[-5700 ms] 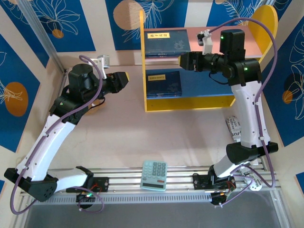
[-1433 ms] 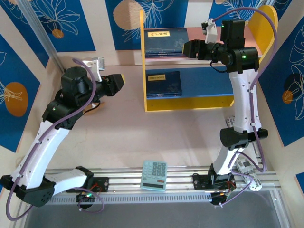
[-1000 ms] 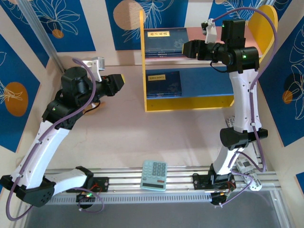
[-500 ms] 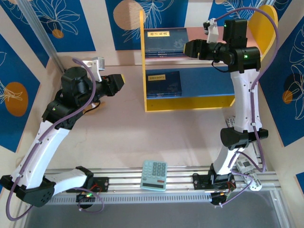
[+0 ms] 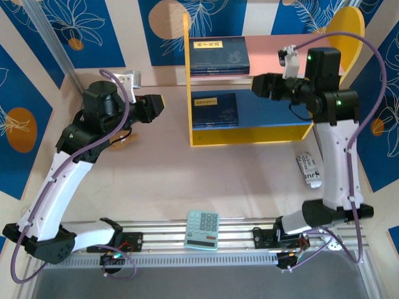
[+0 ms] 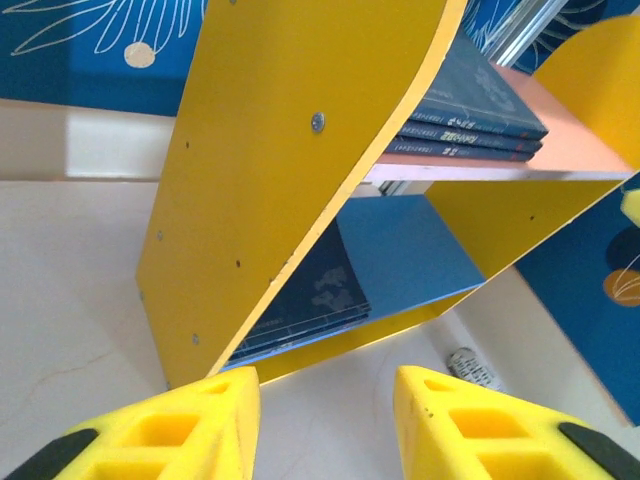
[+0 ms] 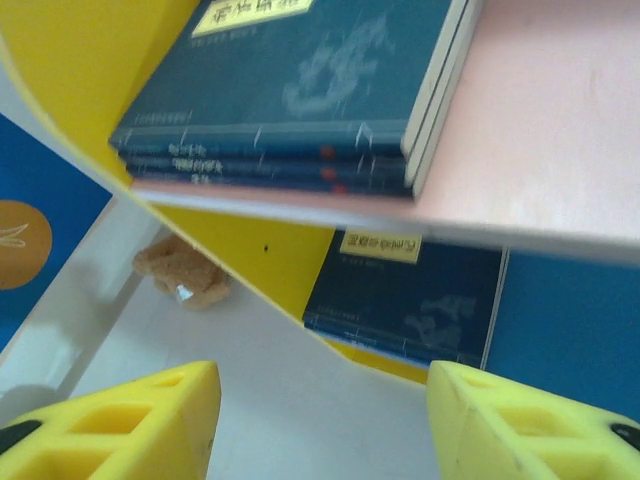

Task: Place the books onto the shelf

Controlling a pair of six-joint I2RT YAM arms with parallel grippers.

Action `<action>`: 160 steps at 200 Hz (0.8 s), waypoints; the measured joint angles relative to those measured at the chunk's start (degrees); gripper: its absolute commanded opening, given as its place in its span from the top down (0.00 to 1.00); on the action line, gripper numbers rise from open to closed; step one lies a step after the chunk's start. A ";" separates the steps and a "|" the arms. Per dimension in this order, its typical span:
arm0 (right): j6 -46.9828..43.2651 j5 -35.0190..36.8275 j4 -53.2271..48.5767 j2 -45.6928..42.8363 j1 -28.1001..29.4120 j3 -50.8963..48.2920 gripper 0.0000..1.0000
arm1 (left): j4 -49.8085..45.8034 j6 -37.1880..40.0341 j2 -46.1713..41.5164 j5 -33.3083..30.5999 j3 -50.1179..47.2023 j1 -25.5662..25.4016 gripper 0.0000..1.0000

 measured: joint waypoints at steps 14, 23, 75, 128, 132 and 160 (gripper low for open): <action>-0.24 0.48 0.96 -3.61 0.79 -4.92 0.41 | -1.33 1.31 0.81 -0.02 1.03 0.00 0.57; -0.28 0.85 1.73 -5.66 1.51 -8.11 0.41 | -2.23 2.10 1.29 0.00 1.51 0.00 0.56; -0.11 2.16 3.52 -10.91 3.50 -19.93 0.34 | -6.10 6.62 4.37 0.48 3.74 0.00 0.42; 0.09 2.14 6.58 -16.52 4.28 -27.93 0.11 | -8.52 12.11 7.98 -1.81 12.00 0.00 0.17; 0.07 2.14 6.75 -16.83 4.28 -28.13 0.00 | -8.66 12.17 8.17 -2.16 12.39 0.00 0.12; 0.26 2.21 7.65 -18.51 4.22 -29.18 0.01 | -10.27 13.38 8.98 -3.82 13.05 0.00 0.00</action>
